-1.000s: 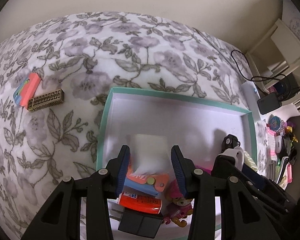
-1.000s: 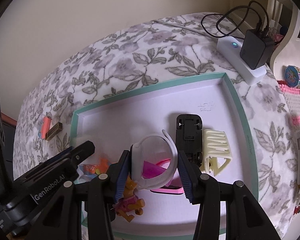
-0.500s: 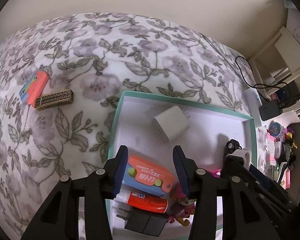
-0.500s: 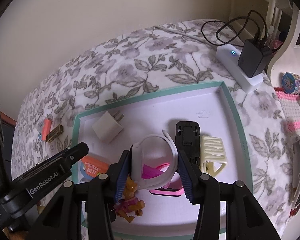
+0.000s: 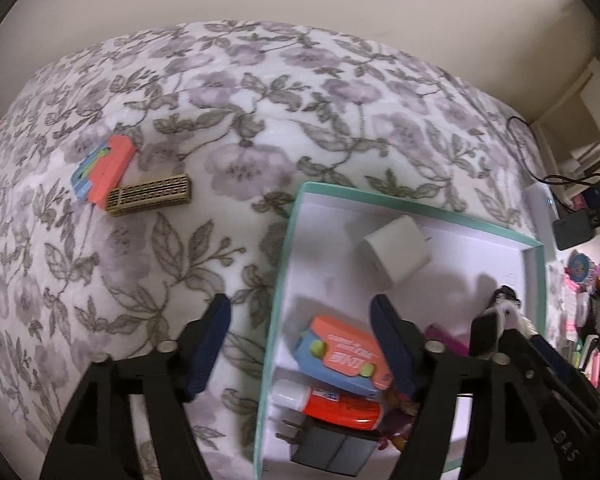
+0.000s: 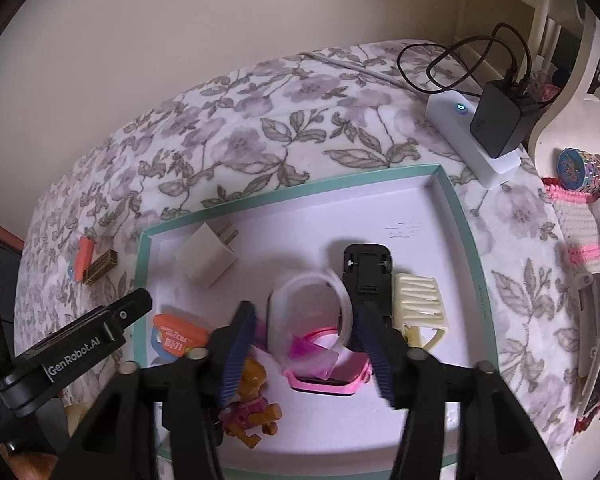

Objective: Organize rigid objects
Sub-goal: 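Release the charger cube with the left gripper while the right gripper releases the white band, then move both open grippers back toward the toy gun and gold bar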

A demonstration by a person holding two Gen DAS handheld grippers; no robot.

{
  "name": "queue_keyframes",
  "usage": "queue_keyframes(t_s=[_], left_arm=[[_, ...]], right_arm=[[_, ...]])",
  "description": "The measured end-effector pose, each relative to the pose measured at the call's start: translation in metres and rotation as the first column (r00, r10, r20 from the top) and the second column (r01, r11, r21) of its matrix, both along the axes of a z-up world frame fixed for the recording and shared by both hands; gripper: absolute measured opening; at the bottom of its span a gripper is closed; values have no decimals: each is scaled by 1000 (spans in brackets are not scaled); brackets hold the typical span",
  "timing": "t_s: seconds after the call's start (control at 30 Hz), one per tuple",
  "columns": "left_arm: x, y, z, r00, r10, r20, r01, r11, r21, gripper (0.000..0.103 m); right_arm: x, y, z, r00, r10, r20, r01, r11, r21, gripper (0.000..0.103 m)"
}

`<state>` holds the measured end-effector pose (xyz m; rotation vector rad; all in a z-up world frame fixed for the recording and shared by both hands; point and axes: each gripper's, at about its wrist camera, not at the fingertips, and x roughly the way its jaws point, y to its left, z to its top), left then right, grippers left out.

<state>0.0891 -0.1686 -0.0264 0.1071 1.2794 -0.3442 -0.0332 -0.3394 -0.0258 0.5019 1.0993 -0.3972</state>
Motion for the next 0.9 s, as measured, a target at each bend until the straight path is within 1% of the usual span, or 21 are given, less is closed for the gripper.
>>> queue_keyframes(t_s=[0.07, 0.1, 0.13, 0.2, 0.27, 0.33, 0.4, 0.43, 0.47, 0.6, 0.9], left_arm=[[2, 2, -2, 1000, 10, 1, -10, 1000, 13, 77], [2, 3, -3, 1000, 16, 2, -16, 1000, 19, 77], [3, 4, -4, 1000, 19, 4, -19, 1000, 22, 79], [3, 6, -4, 1000, 24, 9, -25, 999, 31, 83], [4, 7, -5, 1000, 27, 17, -27, 999, 42, 84], [3, 8, -7, 999, 28, 23, -30, 998, 54, 85], [4, 10, -9, 999, 34, 29, -36, 997, 67, 86], [4, 11, -10, 999, 39, 32, -41, 996, 76, 92], [5, 12, -11, 998, 44, 33, -47, 996, 81, 94], [7, 18, -14, 997, 68, 25, -70, 994, 82, 94], [10, 24, -18, 996, 88, 20, -89, 992, 83, 94]], right_arm=[[1, 0, 0, 1000, 3, -1, -3, 1000, -5, 68], [1, 1, 0, 1000, 4, -1, -4, 1000, -8, 71], [1, 1, -1, 1000, 6, -2, -6, 1000, -12, 74], [2, 3, -1, 1000, 11, -1, -11, 1000, -18, 74], [3, 4, -1, 1000, 16, -2, -16, 999, -30, 79], [4, 5, -2, 1000, 22, -2, -22, 999, -39, 90], [5, 6, -2, 1000, 27, -1, -27, 999, -42, 91], [5, 6, -2, 1000, 28, 0, -28, 999, -44, 92], [5, 7, -2, 1000, 30, -1, -30, 998, -46, 92], [6, 9, -3, 999, 36, -2, -36, 998, -58, 103], [6, 9, -2, 999, 39, -1, -39, 996, -86, 103]])
